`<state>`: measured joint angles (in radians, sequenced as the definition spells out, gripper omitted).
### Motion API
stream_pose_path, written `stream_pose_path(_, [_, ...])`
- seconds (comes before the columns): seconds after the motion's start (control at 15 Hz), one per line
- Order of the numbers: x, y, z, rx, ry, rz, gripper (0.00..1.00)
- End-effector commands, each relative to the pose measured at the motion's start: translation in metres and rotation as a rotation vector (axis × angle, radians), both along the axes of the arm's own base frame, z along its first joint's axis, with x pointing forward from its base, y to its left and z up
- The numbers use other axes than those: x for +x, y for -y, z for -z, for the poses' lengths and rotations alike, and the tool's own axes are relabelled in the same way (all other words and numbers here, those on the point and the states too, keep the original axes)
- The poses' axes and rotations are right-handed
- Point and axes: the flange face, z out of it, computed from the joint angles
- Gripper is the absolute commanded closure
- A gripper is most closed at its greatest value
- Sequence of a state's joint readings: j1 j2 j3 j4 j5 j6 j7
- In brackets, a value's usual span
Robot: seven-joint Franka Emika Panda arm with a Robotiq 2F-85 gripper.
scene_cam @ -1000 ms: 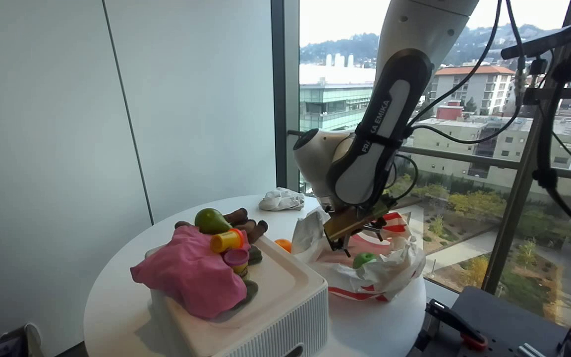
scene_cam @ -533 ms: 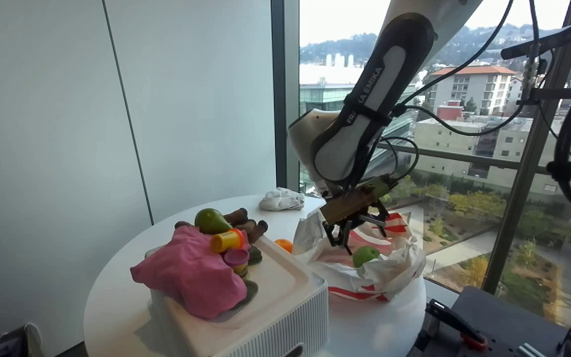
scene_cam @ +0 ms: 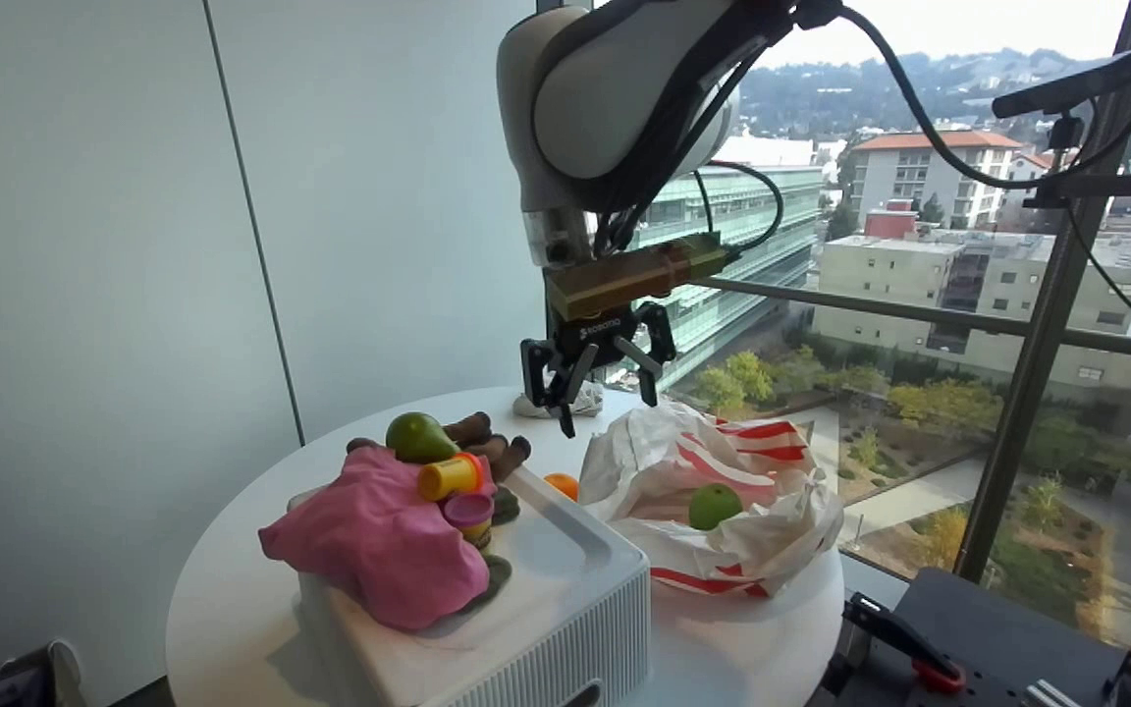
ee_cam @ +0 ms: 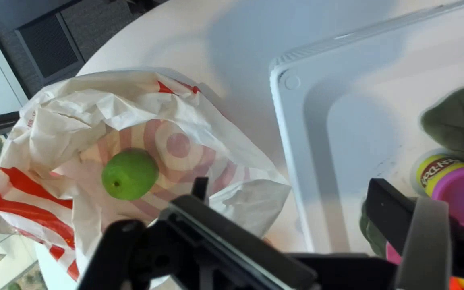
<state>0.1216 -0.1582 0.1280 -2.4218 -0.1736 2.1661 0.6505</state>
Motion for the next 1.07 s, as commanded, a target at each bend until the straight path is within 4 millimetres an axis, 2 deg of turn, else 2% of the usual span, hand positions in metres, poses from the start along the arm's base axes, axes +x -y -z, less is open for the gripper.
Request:
stream_pose_path(0.0, [0.010, -0.058, -0.026, 0.087, 0.110, -0.147, 0.00])
stream_pose_path(0.2, [0.032, -0.094, -0.017, 0.134, 0.218, -0.279, 0.00])
stream_pose_path(0.33, [0.046, -0.108, -0.007, 0.180, 0.279, -0.357, 0.00])
stream_pose_path(0.53, [0.066, -0.111, 0.025, 0.217, 0.295, -0.431, 0.00])
stream_pose_path(0.73, [0.077, -0.108, 0.064, 0.190, 0.247, -0.477, 0.00])
stream_pose_path(0.87, [0.080, -0.105, 0.080, 0.161, 0.220, -0.503, 0.00])
stream_pose_path(1.0, [0.082, -0.105, 0.087, 0.142, 0.214, -0.527, 0.00])
